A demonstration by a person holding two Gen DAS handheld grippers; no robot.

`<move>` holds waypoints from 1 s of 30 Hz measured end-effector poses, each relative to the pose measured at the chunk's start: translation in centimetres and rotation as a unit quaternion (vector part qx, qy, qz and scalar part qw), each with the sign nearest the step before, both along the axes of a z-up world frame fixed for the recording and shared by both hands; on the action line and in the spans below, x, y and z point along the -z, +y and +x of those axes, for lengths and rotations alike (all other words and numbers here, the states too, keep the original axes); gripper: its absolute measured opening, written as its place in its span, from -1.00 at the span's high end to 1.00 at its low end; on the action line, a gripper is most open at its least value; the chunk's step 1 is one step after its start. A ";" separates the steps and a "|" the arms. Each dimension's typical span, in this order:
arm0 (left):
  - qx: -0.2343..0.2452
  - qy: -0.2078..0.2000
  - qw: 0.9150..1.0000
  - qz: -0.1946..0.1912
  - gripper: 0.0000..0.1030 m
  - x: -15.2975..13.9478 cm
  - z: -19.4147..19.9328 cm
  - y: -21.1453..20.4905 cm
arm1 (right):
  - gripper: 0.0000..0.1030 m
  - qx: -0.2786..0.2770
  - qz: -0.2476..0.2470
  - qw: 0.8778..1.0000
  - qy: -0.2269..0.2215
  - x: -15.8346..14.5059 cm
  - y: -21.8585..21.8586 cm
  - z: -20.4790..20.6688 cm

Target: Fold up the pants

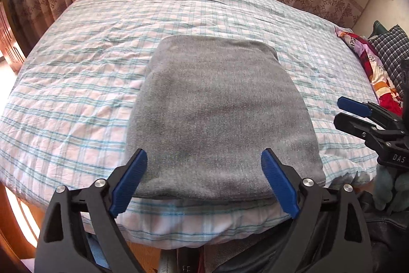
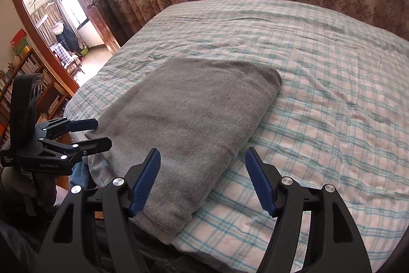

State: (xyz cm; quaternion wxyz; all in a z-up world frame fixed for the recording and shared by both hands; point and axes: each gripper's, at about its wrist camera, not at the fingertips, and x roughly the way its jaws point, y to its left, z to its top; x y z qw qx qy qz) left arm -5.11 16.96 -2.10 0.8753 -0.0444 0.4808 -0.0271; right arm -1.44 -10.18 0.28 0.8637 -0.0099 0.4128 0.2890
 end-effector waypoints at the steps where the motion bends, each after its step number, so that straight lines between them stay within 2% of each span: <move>1: -0.005 -0.007 1.000 0.013 -0.91 -0.3 -0.2 -0.2 | -0.39 -0.003 -0.001 1.000 -0.018 -0.4 0.1 -0.6; 3: -0.010 -0.018 0.999 0.038 -0.92 -0.9 -0.5 -0.7 | -0.63 -0.015 0.004 0.999 -0.045 -1.1 0.1 -1.5; 5: -0.009 -0.026 0.998 0.054 -0.92 -1.4 -0.8 -1.2 | -0.70 -0.031 0.007 0.998 -0.050 -1.1 0.3 -2.1; 11: -0.023 -0.045 0.996 0.075 -0.92 -2.1 -1.8 -2.2 | -0.70 -0.033 0.000 0.998 -0.058 -1.3 0.4 -3.2; 18: -0.030 -0.068 0.992 0.099 -0.93 -2.9 -2.5 -3.1 | -0.70 -0.019 -0.038 0.992 -0.122 -2.7 0.6 -5.1; 21: -0.025 -0.077 0.991 0.111 -0.95 -3.1 -2.8 -3.7 | -0.70 -0.017 -0.042 0.992 -0.117 -2.4 0.6 -5.2; 26: -0.015 -0.075 0.990 0.122 -0.95 -2.7 -2.9 -4.4 | -0.70 -0.011 -0.038 0.996 -0.083 -1.2 0.4 -4.7; 30: -0.020 -0.071 0.988 0.138 -0.95 -2.5 -2.8 -4.8 | -0.70 -0.021 -0.054 0.995 -0.083 -0.7 1.1 -5.0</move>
